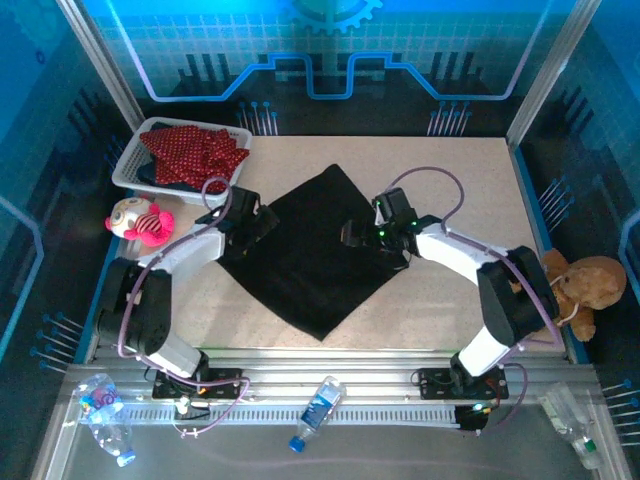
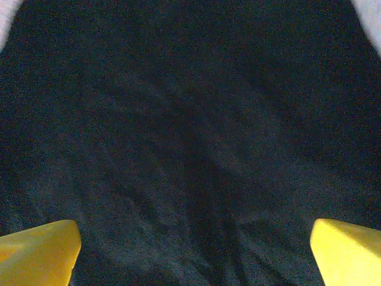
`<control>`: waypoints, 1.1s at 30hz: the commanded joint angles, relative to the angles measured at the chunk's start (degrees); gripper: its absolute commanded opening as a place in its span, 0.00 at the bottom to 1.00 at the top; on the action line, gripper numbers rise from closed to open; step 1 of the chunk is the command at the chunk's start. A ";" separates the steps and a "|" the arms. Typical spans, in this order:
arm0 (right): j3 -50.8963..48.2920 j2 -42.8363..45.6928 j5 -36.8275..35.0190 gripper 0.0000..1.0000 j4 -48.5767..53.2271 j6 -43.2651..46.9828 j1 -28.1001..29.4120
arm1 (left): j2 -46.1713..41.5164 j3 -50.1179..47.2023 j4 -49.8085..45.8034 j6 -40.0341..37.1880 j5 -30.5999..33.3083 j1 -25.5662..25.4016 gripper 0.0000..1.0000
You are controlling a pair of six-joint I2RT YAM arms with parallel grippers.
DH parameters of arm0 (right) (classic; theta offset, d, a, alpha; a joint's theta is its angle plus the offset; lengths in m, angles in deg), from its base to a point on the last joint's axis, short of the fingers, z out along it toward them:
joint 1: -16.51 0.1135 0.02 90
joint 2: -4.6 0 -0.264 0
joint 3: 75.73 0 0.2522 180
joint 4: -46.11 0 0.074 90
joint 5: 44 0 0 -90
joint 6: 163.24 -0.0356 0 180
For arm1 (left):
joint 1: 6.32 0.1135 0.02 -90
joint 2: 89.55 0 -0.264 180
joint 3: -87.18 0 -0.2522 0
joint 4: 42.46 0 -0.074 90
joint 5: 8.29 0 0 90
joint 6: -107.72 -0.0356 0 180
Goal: Fold and stack the skirts
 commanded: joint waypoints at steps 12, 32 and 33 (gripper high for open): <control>16.64 -19.97 2.72 0.99 6.26 -4.23 -3.46 | 0.08 -11.85 0.79 4.75 -12.33 -1.02 0.99; 32.30 -19.57 -4.60 1.00 14.48 -1.95 -6.23 | -6.61 3.33 -18.78 -5.25 3.88 -6.81 0.99; 28.68 -17.08 -4.30 1.00 14.02 -2.85 -6.23 | -7.46 2.66 -19.49 -5.63 4.27 -5.49 0.99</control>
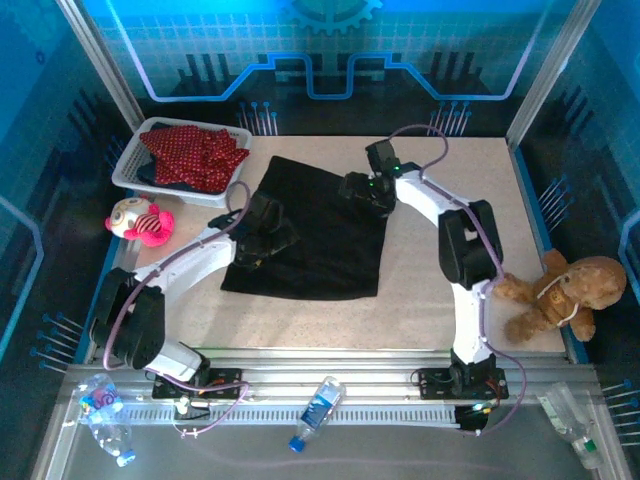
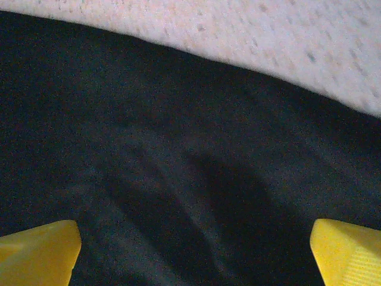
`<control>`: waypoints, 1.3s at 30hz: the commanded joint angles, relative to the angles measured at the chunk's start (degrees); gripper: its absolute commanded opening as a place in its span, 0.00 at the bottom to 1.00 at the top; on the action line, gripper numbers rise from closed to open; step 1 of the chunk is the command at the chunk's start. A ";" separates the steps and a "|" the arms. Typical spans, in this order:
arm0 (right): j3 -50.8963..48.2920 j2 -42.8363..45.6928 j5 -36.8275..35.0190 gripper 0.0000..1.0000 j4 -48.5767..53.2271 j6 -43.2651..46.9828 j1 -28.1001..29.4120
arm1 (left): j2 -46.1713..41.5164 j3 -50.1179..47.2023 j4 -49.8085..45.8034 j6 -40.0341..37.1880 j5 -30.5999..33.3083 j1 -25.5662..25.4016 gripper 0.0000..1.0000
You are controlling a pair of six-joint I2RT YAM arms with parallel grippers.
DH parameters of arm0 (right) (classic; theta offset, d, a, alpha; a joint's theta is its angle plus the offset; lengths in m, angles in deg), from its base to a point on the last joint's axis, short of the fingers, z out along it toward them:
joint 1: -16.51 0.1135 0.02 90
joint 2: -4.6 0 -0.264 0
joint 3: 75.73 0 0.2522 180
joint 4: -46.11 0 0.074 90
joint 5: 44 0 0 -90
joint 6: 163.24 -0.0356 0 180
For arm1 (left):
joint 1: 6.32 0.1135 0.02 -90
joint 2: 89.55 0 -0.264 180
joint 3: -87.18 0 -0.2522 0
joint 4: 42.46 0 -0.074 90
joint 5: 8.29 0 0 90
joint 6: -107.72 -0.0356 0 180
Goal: Fold and stack the skirts
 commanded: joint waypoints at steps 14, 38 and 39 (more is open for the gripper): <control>-27.73 22.94 0.20 1.00 -0.90 -6.90 0.00 | -18.19 -21.68 -8.97 3.07 -5.78 18.26 0.85; -28.90 23.62 0.48 1.00 -3.21 -6.10 -0.08 | -11.34 -27.17 9.92 1.02 -5.95 21.64 0.63; -29.20 23.94 0.21 1.00 -3.34 -6.12 -0.08 | -11.18 -27.32 10.33 0.95 -6.03 21.65 0.61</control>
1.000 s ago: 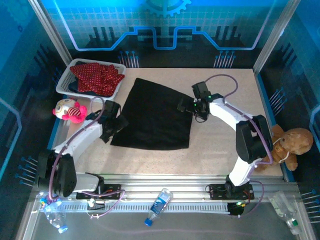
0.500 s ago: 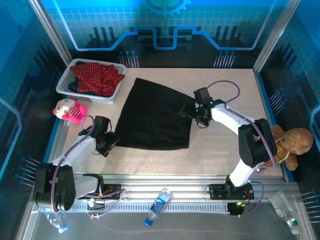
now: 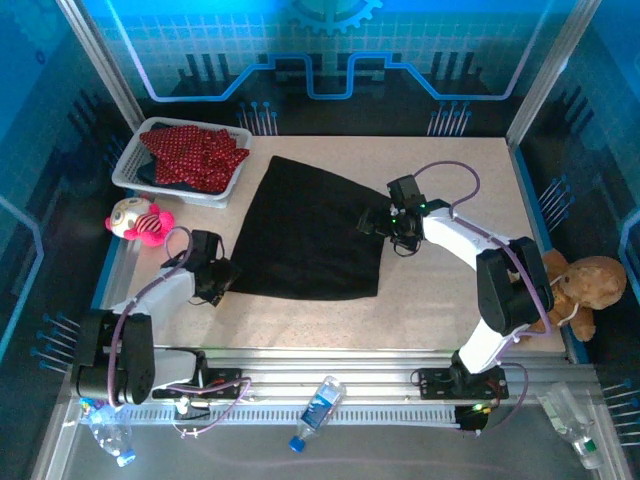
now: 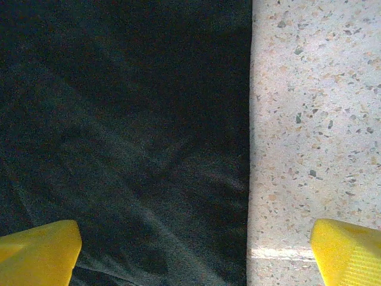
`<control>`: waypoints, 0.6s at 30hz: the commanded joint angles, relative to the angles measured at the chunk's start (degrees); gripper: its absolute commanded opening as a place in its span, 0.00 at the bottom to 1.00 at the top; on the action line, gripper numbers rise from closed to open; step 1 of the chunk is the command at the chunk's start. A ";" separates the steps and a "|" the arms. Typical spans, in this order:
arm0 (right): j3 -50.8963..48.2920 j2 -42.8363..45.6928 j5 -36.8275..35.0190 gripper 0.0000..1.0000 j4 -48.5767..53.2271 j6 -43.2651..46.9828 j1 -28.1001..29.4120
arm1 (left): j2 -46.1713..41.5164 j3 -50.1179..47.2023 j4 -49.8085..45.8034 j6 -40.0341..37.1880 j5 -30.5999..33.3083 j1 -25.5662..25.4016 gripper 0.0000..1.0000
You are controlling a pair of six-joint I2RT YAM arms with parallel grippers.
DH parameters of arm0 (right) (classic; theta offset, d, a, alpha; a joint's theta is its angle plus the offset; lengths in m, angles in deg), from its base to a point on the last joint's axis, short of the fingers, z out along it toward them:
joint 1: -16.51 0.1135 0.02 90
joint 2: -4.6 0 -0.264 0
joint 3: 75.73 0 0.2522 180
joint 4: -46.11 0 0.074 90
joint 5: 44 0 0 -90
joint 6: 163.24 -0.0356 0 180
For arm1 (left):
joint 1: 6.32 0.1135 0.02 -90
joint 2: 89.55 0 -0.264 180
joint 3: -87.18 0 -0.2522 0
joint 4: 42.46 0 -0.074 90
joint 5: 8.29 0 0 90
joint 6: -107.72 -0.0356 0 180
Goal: Fold and stack the skirts
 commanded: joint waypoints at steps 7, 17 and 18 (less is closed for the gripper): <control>-1.91 3.67 -1.86 0.99 -0.37 -0.57 -0.12 | 1.72 -0.46 0.36 -0.97 1.83 0.60 0.61; -2.76 4.64 -2.36 0.99 -0.64 -0.71 -0.12 | 1.81 -0.69 0.22 -1.44 2.73 0.59 0.41; -2.94 4.90 -2.51 0.99 -0.63 -0.74 -0.12 | 1.67 -0.49 0.06 -1.57 2.62 0.59 0.35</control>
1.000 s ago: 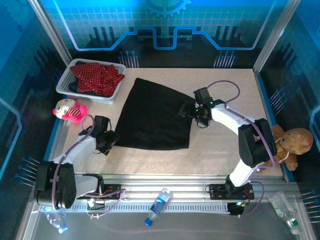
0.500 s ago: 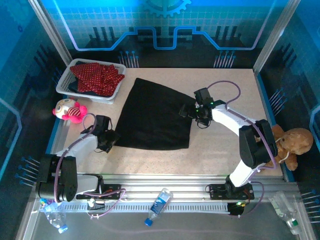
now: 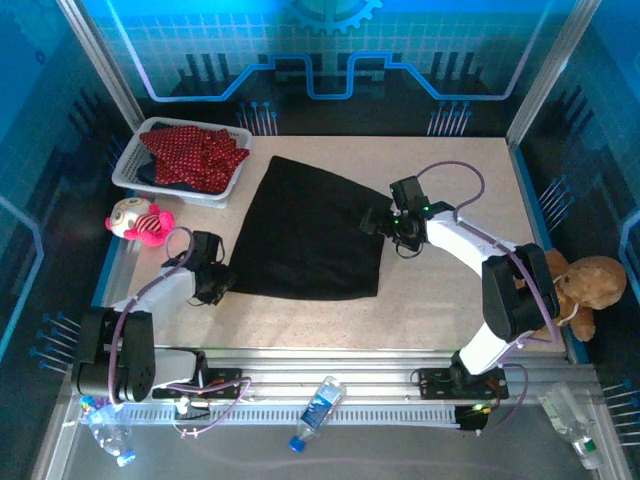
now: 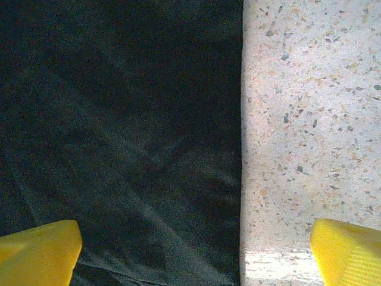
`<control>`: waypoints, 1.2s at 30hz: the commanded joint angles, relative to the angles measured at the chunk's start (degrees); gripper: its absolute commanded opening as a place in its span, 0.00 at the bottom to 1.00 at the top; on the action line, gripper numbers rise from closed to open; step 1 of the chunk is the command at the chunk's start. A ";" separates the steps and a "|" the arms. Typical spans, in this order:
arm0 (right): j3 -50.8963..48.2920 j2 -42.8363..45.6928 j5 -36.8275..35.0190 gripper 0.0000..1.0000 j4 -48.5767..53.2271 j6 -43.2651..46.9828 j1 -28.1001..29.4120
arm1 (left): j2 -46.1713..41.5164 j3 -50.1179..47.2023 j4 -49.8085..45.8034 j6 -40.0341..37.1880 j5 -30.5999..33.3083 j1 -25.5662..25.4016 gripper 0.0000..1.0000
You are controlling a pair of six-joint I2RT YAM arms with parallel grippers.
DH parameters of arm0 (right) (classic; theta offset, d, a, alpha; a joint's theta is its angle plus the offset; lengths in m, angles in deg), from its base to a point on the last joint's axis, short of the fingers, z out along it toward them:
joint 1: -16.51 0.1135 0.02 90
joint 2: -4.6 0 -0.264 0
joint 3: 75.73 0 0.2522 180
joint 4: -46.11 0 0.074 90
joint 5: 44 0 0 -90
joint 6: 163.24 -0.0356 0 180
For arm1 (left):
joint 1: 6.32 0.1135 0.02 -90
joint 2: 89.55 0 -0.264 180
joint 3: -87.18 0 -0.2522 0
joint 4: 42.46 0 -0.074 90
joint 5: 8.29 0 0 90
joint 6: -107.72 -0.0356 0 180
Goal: Fold and stack the skirts
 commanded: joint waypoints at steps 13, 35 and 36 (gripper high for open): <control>-10.45 10.26 6.64 0.99 5.39 -3.84 -1.28 | -10.65 7.32 -9.07 -2.05 1.09 -0.17 0.00; -21.67 6.86 26.53 0.56 -7.87 -25.49 5.18 | -9.77 12.95 -9.84 -2.04 -6.12 -0.26 0.00; -21.35 6.37 26.31 0.55 -7.05 -25.35 5.60 | -9.87 13.13 -10.22 -2.19 -5.90 -0.22 0.00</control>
